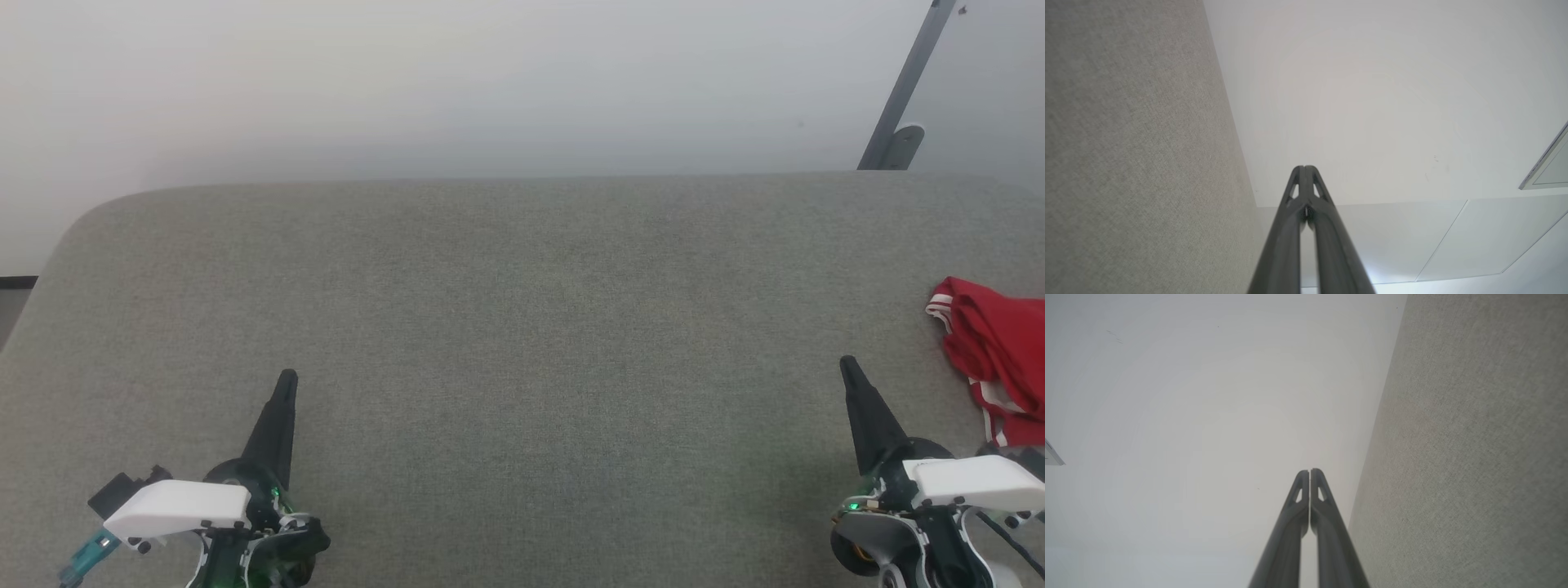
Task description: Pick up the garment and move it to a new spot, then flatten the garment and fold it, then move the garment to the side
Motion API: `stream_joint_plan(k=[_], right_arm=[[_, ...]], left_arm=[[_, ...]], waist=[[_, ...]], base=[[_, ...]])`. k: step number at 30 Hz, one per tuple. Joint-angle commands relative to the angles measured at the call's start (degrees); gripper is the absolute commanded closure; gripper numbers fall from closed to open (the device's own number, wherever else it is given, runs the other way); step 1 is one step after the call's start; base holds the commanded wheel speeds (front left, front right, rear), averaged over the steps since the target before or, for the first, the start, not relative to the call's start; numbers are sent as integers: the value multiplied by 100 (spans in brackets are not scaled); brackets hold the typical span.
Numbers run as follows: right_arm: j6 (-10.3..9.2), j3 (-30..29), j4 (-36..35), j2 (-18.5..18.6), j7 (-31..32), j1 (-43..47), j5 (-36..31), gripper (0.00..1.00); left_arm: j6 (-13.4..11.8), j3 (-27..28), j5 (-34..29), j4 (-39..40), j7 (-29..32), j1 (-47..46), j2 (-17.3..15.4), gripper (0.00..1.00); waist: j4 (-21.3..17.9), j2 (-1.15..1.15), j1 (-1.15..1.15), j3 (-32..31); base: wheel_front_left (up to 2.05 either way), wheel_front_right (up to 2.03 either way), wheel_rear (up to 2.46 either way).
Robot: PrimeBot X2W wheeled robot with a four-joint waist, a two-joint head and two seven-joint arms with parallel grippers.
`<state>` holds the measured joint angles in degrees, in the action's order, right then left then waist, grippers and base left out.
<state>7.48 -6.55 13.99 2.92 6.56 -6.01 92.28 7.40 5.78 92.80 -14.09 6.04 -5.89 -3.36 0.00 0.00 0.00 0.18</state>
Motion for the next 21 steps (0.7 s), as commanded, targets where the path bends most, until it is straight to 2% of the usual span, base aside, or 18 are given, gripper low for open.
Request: stream_joint_plan(k=[1, 21], right_arm=[[2, 2, 10, -20, 14, -46, 22, 100], [2, 2, 9, -20, 12, -42, 24, 100]], left_arm=[[16, 20, 27, 0, 14, -64, 3, 100], [16, 40, 1, 0, 30, -67, 17, 100]], waist=[[0, 0, 0, 0], [0, 0, 0, 0]], base=[[0, 0, 0], [0, 0, 0]])
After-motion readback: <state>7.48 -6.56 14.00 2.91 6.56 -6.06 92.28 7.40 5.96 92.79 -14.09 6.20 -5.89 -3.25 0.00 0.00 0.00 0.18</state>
